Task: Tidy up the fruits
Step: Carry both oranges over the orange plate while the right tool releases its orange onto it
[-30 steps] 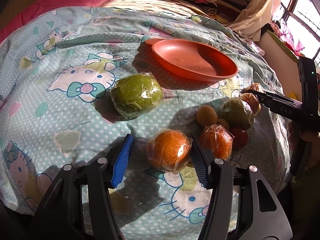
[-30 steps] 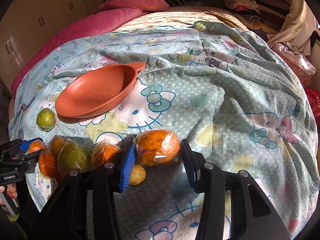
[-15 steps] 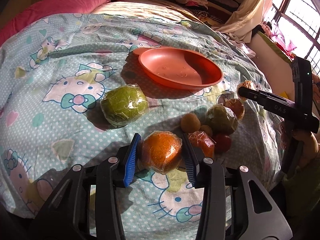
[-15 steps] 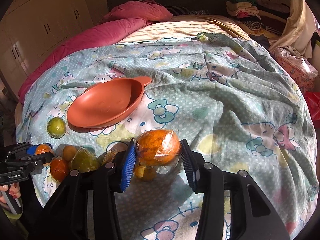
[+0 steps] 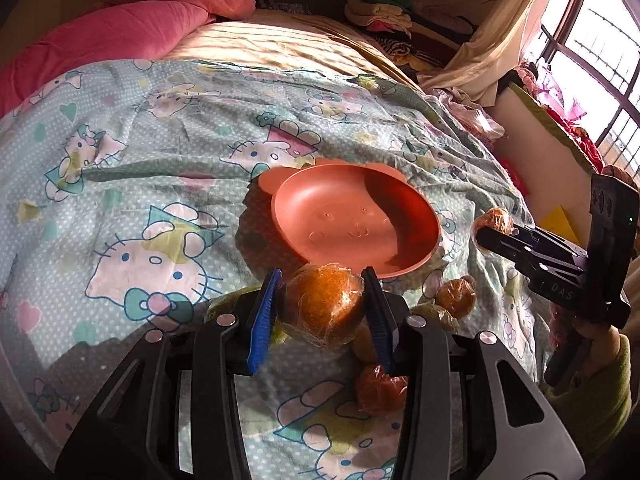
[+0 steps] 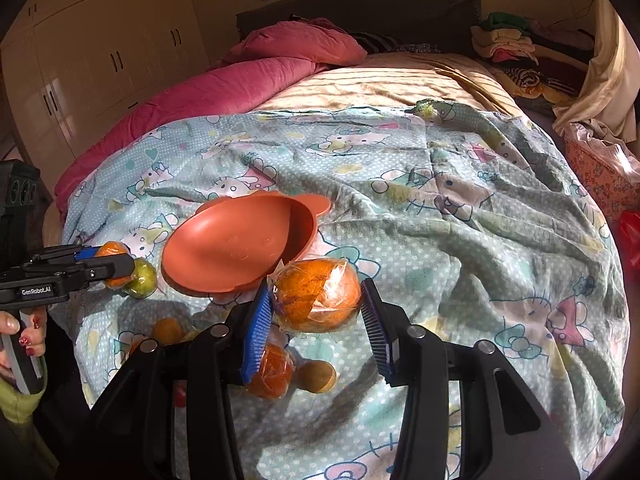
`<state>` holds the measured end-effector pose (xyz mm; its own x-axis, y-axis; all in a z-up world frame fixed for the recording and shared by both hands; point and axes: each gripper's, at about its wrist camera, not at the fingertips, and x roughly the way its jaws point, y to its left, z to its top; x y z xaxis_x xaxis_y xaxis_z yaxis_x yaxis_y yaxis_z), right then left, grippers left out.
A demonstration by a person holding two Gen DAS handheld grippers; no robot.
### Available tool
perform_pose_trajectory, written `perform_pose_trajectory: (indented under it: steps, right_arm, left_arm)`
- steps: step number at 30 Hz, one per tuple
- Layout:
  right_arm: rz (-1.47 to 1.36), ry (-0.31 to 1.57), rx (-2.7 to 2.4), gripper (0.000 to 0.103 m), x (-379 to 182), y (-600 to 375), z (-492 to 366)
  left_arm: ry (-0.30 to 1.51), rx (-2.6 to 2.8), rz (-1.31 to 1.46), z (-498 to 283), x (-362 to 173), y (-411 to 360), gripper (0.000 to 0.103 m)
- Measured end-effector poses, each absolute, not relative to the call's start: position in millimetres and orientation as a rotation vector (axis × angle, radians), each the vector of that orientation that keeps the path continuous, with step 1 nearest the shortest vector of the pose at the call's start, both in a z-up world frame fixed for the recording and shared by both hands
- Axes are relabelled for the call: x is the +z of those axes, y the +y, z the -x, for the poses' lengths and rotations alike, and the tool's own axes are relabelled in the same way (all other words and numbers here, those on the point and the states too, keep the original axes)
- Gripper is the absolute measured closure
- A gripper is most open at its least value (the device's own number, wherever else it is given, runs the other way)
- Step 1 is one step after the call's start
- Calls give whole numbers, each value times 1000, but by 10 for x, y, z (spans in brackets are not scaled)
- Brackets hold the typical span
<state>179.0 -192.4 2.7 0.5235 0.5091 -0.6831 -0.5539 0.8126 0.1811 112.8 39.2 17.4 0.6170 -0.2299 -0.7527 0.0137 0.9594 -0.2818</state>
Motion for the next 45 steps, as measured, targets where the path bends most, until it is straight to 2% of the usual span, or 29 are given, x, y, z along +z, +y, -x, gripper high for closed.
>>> perform_pose_trajectory:
  steps: [10,22,45]
  right_arm:
    - [128,765,726,61,113,-1595,-1858]
    - [217,798,790,61,-55,-1270,-1946]
    - [273,852,813,60,-271,-1136,-2013]
  left_arm:
    - [918,-156,270,-1579,168,415,70]
    - [935,-182,266,-1894,43,321,70]
    - [968,-194,235,-2071,-218,261,70]
